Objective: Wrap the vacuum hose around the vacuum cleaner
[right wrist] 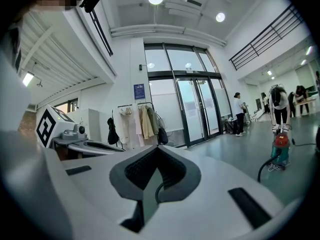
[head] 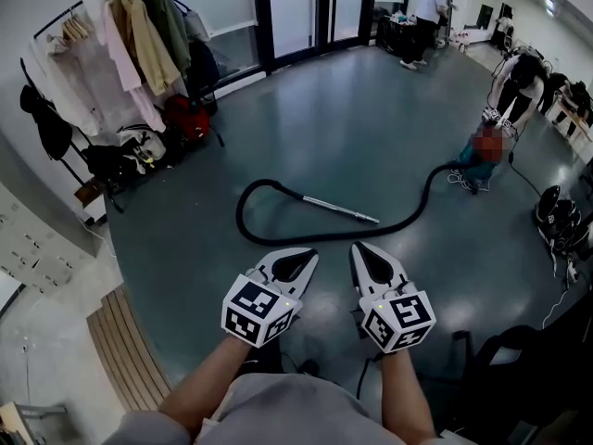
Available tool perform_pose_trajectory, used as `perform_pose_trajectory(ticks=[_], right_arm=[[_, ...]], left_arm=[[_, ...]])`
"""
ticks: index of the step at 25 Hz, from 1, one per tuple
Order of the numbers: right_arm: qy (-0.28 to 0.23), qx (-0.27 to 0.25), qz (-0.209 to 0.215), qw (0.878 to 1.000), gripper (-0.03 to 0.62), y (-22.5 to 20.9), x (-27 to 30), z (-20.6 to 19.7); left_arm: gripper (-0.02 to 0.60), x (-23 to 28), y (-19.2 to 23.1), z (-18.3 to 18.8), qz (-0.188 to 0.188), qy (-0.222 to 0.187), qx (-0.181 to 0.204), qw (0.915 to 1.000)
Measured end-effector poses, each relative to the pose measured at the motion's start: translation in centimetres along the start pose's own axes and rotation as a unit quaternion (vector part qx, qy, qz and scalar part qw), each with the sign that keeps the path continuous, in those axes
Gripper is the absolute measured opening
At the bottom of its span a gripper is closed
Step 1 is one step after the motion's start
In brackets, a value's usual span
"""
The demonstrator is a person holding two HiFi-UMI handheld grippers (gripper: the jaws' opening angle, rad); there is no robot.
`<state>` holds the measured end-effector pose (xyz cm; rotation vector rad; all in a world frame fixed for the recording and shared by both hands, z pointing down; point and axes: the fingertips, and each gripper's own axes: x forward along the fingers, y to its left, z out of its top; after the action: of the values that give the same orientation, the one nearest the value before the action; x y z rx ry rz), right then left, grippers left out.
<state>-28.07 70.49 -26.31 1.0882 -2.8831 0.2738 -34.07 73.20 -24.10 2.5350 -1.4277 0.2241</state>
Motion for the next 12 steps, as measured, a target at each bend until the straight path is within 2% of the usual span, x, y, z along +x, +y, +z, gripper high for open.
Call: perform_pose_trajectory(ticks=[12], right_arm=[[0.032,-0.004,-0.031,0.999,0.002,-3.8,12.5,-0.2]], left_arm=[[0.006,5.9,12.3,0.8,-0.028,0.008,-0.017,0.9994]])
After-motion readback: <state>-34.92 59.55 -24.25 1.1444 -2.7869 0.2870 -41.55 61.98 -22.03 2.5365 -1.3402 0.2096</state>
